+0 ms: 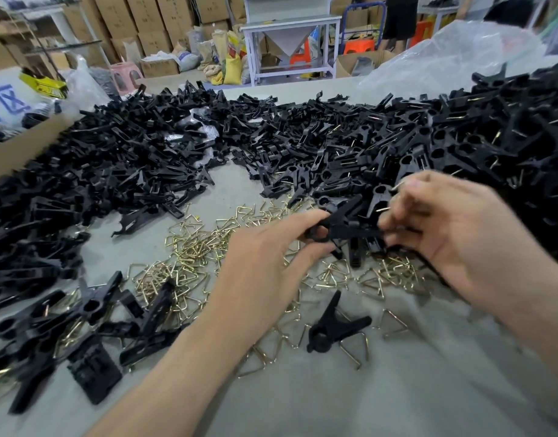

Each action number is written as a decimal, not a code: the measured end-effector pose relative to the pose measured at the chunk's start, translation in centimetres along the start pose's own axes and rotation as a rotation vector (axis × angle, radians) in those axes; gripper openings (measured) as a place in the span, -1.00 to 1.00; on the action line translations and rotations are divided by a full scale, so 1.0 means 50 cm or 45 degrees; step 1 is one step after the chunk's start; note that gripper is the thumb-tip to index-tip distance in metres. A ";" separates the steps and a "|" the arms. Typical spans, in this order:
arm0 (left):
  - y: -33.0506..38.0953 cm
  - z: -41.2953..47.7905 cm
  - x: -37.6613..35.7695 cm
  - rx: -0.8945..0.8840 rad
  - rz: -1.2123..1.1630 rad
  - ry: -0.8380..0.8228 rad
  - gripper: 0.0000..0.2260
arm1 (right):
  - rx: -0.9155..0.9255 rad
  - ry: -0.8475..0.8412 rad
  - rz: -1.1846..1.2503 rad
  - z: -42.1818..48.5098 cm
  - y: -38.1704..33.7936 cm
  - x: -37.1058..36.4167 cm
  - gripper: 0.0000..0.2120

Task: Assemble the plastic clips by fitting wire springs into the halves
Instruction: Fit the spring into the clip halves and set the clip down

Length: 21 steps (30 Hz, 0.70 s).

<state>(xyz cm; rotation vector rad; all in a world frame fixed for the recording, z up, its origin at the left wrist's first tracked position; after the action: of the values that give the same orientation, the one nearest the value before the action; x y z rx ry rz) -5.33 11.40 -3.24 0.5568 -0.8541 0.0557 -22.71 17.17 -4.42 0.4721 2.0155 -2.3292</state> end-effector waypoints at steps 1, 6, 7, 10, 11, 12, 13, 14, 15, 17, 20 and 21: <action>-0.004 0.000 0.000 0.003 -0.031 0.007 -0.74 | 0.016 0.041 -0.027 -0.001 -0.010 0.010 -0.75; -0.018 -0.004 -0.012 0.056 -0.229 -0.059 -0.75 | -0.084 -0.103 -0.119 -0.010 -0.006 -0.010 -0.89; -0.023 -0.003 -0.014 0.087 -0.304 -0.055 -0.74 | -0.086 -0.124 -0.117 -0.012 -0.005 -0.016 -0.90; -0.034 -0.003 -0.014 0.150 -0.464 -0.057 -0.68 | -0.078 -0.146 -0.103 -0.017 -0.009 -0.024 -0.89; -0.035 -0.002 -0.015 0.160 -0.487 -0.074 -0.67 | -0.076 -0.160 -0.093 -0.018 -0.009 -0.027 -0.89; -0.035 -0.002 -0.017 0.164 -0.492 -0.095 -0.68 | -0.072 -0.178 -0.094 -0.020 -0.009 -0.030 -0.89; -0.034 -0.002 -0.019 0.162 -0.483 -0.116 -0.69 | -0.061 -0.197 -0.109 -0.020 -0.008 -0.034 -0.89; -0.033 -0.002 -0.021 0.154 -0.473 -0.135 -0.70 | -0.046 -0.215 -0.134 -0.021 -0.009 -0.039 -0.89; -0.033 -0.003 -0.022 0.145 -0.478 -0.149 -0.71 | -0.028 -0.232 -0.164 -0.021 -0.009 -0.044 -0.89; -0.034 -0.004 -0.025 0.153 -0.515 -0.178 -0.74 | 0.003 -0.249 -0.215 -0.021 -0.010 -0.051 -0.90; -0.032 -0.004 -0.032 0.189 -0.546 -0.241 -0.77 | 0.030 -0.242 -0.251 -0.022 -0.010 -0.057 -0.89; -0.032 -0.004 -0.034 0.193 -0.546 -0.259 -0.78 | 0.038 -0.241 -0.255 -0.023 -0.010 -0.059 -0.89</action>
<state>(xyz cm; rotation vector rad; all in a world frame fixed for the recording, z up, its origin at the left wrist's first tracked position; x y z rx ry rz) -5.91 10.41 -5.27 0.8894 -0.9158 -0.3350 -19.77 17.84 -3.35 0.0476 2.0258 -2.4095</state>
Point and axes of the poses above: each hand's wrist, its own z-axis towards the middle knuckle, its own x-axis out of the back of the hand, y = z × x, the point moved 5 cm from there along z, towards the middle knuckle, and after that the axes turned 13 degrees about -y, right-handed, at the moved point
